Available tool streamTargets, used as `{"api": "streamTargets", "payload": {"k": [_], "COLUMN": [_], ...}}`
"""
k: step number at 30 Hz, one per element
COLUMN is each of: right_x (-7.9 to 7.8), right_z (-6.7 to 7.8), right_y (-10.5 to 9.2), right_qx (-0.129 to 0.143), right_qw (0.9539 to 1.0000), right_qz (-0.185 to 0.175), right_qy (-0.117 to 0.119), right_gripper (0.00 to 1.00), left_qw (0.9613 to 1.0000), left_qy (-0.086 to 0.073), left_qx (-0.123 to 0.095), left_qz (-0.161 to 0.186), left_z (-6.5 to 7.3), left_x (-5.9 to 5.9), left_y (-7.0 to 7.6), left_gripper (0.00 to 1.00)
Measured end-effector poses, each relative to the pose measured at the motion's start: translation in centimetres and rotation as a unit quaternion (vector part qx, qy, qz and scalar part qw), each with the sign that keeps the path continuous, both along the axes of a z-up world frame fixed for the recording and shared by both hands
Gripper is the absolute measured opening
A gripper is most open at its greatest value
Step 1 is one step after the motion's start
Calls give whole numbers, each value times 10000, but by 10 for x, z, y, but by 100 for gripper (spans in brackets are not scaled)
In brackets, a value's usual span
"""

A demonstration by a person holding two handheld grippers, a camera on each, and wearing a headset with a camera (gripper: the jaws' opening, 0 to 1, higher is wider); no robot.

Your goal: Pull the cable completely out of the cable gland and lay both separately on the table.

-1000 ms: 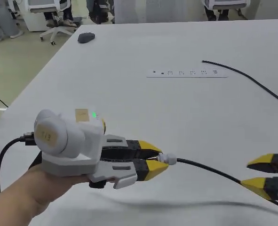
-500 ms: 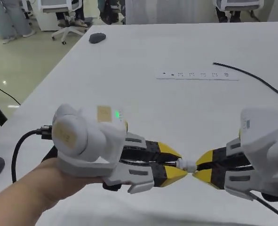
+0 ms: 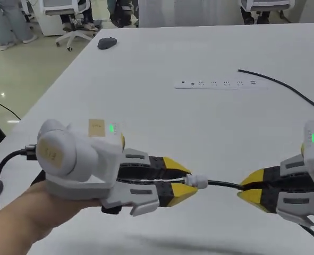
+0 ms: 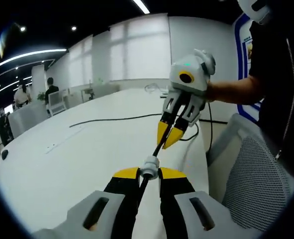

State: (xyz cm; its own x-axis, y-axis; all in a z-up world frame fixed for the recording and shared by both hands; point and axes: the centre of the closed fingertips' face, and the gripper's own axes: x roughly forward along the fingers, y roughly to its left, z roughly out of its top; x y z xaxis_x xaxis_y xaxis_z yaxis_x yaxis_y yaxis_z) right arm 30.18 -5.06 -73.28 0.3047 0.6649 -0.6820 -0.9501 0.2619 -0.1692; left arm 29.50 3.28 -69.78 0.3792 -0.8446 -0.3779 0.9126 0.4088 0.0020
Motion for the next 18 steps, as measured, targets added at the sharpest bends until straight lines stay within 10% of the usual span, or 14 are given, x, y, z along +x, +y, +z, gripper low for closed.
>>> {"api": "streamTargets", "payload": {"k": [5,15,18], "right_x": [5,1,1], "right_z": [-21,-48,-46], "right_y": [-26,-19,-14], "right_qx": [-72,-215,-244], "right_qw": [9991,9969,9970], "right_qz": [-358,-451,-415], "right_qy": [197,600,601], "right_gripper": [0,0,19], "left_qw": [9996,9992,9991], "left_qy": [55,178,178], "left_qx": [5,18,21], "left_qz": [265,355,381], "left_z": [-6,-14,-13], "left_x": [2,0,1], "left_y": [16,15,16], "left_gripper": [14,14,14]}}
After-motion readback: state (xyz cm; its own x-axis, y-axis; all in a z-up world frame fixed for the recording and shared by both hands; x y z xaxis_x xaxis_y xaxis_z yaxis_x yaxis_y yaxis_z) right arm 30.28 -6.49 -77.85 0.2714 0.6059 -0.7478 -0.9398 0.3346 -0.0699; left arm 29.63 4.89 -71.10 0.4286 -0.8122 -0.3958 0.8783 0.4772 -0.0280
